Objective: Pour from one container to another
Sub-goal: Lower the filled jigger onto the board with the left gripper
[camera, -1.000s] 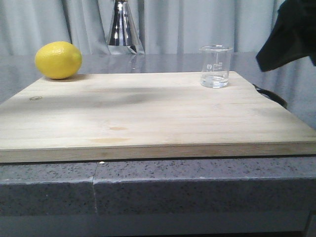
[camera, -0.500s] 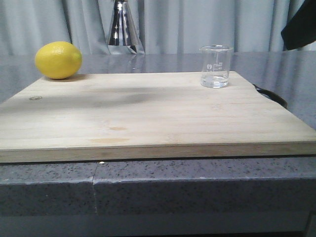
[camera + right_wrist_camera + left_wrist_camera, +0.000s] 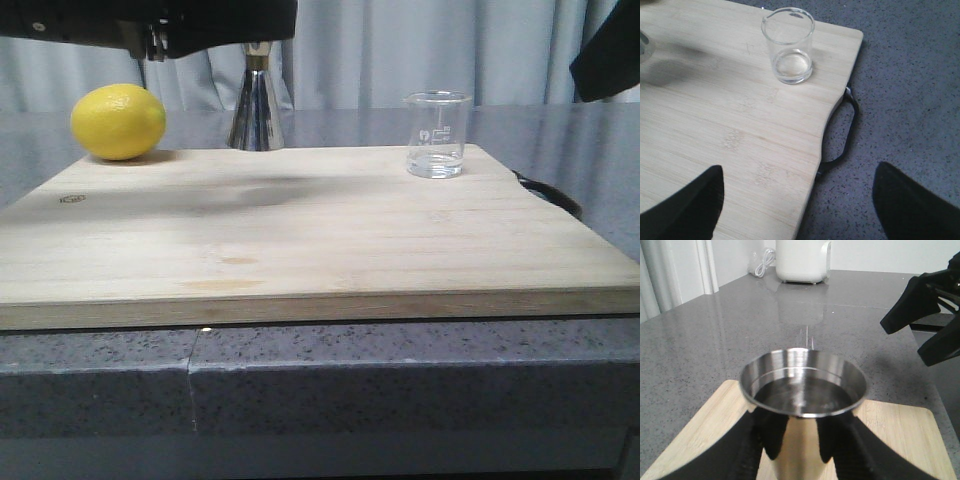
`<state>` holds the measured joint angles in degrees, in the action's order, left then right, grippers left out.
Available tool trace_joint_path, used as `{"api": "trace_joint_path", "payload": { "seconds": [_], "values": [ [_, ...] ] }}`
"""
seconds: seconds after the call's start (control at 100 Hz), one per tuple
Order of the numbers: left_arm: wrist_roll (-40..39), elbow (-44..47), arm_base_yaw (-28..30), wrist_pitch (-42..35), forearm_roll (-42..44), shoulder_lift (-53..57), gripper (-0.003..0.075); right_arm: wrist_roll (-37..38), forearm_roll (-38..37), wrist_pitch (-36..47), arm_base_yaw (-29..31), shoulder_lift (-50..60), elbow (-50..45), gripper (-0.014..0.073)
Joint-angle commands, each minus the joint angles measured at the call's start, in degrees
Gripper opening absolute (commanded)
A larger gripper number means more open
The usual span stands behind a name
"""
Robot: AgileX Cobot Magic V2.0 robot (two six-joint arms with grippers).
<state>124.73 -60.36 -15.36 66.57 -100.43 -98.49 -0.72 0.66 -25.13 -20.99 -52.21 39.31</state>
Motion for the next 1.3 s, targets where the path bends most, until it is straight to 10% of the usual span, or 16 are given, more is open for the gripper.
{"api": "trace_joint_path", "payload": {
  "seconds": [0.0, 1.29],
  "values": [
    [0.66, -2.3, -0.37, 5.34, -6.35, 0.73, 0.0249, -0.44, -0.66, 3.42, 0.39, 0.69, 1.6, 0.0552],
    [1.44, -3.13, -0.37, 5.38, -6.31, -4.09, 0.0316, -0.44, -1.19, 4.28, 0.39, 0.69, 1.6, 0.0552]
  ]
}}
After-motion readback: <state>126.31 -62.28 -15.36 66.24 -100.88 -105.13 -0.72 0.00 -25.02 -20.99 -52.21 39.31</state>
